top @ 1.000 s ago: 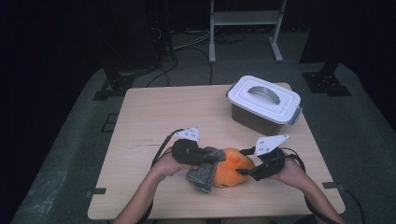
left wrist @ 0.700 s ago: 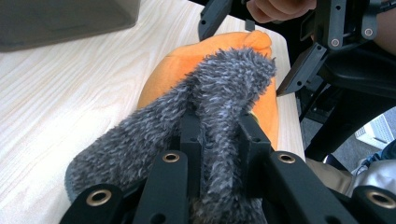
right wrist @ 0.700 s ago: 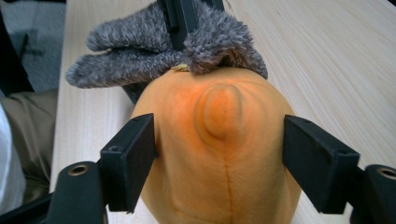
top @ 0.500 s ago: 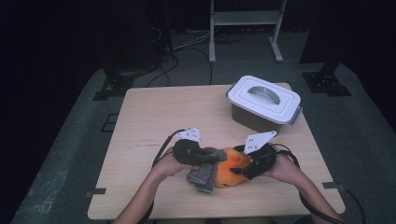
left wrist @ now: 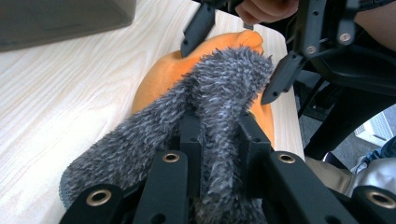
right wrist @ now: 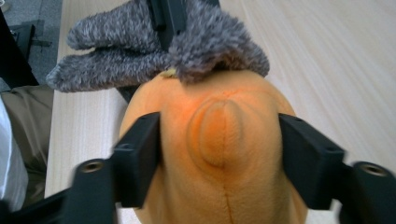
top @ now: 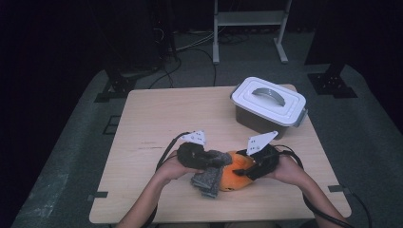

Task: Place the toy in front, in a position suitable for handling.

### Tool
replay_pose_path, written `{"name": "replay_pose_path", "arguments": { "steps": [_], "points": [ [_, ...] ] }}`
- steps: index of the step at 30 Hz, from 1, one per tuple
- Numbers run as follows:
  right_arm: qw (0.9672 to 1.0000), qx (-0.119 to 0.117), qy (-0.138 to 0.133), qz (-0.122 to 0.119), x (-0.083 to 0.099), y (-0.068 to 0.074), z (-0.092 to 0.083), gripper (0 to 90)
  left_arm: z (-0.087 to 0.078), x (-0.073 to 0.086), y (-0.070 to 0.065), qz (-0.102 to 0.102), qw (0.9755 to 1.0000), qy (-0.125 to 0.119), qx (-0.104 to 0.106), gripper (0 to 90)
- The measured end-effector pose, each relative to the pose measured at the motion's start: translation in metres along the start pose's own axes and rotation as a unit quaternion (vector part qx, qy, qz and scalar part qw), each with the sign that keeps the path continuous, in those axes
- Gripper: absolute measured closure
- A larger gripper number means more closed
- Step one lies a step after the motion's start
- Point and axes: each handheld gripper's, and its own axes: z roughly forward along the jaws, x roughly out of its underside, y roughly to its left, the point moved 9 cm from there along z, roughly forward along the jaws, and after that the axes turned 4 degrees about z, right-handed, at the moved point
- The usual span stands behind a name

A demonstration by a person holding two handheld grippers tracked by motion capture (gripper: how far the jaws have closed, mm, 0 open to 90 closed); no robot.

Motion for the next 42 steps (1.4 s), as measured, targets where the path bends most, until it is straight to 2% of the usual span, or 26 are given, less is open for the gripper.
{"name": "replay_pose_path", "arguments": {
  "steps": [3,5,11,17,22,33,42],
  "points": [
    [1.0,0.007,-0.002,0.0,0.003,0.0,-0.002,49.9,-0.001,-0.002,0.0,0.0,1.0,-0.005,0.002,75.8],
    [0.9999,0.008,-0.012,-0.002,0.002,0.0,-0.003,54.2,-0.002,-0.005,0.0,0.001,1.0,-0.008,0.002,75.8],
    [0.9986,0.002,-0.052,0.004,-0.008,0.002,-0.005,58.3,-0.012,-0.018,-0.001,0.008,0.9997,-0.025,0.0,75.8],
    [0.9968,-0.019,-0.078,0.0,-0.022,0.012,0.008,58.2,-0.023,-0.03,-0.006,0.025,0.9992,-0.032,-0.003,75.8],
    [0.9961,-0.027,-0.084,0.003,-0.022,0.015,0.017,57.9,-0.024,-0.02,-0.002,0.016,0.9995,-0.028,-0.006,75.8],
    [0.9964,-0.026,-0.079,0.009,-0.003,0.011,0.007,55.7,-0.023,0.001,0.005,-0.002,0.9998,-0.015,-0.015,75.7],
    [0.9942,-0.02,-0.093,0.05,0.011,0.001,0.001,55.5,-0.024,0.01,0.005,-0.009,0.9997,-0.01,-0.019,75.7]
  ]
}}
